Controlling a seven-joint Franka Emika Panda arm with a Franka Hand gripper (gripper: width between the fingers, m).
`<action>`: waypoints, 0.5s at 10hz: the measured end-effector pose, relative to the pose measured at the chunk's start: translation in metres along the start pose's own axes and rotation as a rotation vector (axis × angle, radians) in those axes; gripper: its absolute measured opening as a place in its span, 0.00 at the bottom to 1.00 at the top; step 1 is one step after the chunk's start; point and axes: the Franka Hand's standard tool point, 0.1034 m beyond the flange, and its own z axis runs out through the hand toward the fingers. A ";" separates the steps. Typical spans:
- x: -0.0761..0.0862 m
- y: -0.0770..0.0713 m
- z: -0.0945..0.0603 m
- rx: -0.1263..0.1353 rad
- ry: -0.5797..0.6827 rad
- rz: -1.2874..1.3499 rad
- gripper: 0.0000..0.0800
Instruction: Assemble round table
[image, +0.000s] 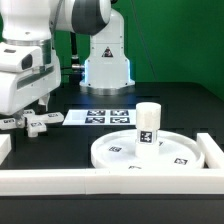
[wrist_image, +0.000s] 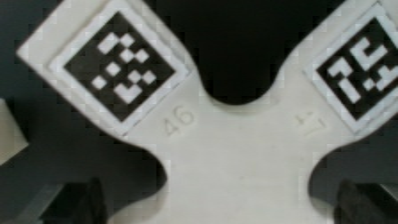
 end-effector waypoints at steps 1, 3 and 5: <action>-0.002 -0.001 0.002 0.004 -0.001 0.002 0.81; -0.004 -0.004 0.007 0.014 -0.003 0.004 0.81; -0.003 -0.004 0.008 0.014 -0.004 0.004 0.81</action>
Offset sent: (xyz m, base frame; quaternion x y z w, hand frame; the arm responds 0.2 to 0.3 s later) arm 0.0024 0.0012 -0.0052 -0.0073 0.0100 -0.0087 0.9999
